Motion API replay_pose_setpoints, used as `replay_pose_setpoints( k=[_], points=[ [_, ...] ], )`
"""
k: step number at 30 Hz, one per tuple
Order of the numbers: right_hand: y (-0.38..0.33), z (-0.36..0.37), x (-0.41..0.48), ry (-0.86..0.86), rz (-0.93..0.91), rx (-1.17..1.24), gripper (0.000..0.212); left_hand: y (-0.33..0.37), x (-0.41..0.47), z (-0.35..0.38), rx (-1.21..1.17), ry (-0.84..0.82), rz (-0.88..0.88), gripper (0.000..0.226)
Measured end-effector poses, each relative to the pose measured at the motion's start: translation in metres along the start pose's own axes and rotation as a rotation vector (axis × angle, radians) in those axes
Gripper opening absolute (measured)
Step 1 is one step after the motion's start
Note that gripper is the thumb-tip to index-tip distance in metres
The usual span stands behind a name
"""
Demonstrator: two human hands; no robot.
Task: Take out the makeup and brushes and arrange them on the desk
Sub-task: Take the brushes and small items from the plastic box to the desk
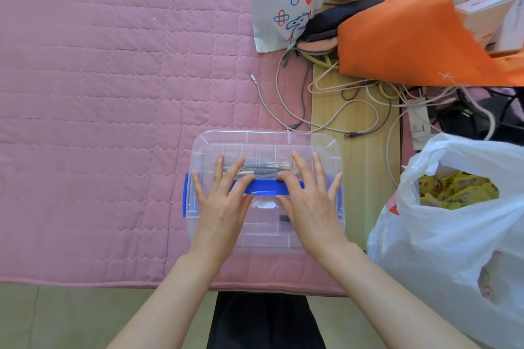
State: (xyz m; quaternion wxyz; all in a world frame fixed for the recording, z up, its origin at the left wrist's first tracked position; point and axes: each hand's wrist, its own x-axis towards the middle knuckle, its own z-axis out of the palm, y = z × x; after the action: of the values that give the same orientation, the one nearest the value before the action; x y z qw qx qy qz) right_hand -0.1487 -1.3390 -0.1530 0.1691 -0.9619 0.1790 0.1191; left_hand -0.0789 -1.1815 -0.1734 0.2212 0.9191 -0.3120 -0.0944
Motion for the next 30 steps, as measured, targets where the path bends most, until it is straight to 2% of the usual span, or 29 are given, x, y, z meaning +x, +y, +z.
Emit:
replay_pose_setpoints(
  k=[6, 14, 19, 27, 30],
  points=[
    [-0.001, -0.033, 0.038, 0.080, -0.003, 0.035, 0.030, 0.001, 0.050, -0.018, -0.003, 0.031, 0.043, 0.027],
    [0.000, -0.064, 0.112, 0.098, 0.024, 0.071, 0.030, -0.009, 0.134, -0.030, 0.021, 0.070, 0.081, 0.034],
    [0.006, -0.063, 0.150, 0.075, 0.046, 0.125, 0.028, -0.020, 0.169, -0.020, -0.003, 0.065, 0.061, 0.020],
    [0.020, -0.026, 0.191, -0.061, 0.042, 0.117, 0.032, -0.047, 0.191, 0.016, 0.090, -0.037, 0.034, 0.018],
    [0.025, -0.009, 0.203, -0.103, 0.033, 0.113, 0.032, -0.059, 0.197, 0.033, 0.046, -0.113, -0.006, 0.018]
  ],
)
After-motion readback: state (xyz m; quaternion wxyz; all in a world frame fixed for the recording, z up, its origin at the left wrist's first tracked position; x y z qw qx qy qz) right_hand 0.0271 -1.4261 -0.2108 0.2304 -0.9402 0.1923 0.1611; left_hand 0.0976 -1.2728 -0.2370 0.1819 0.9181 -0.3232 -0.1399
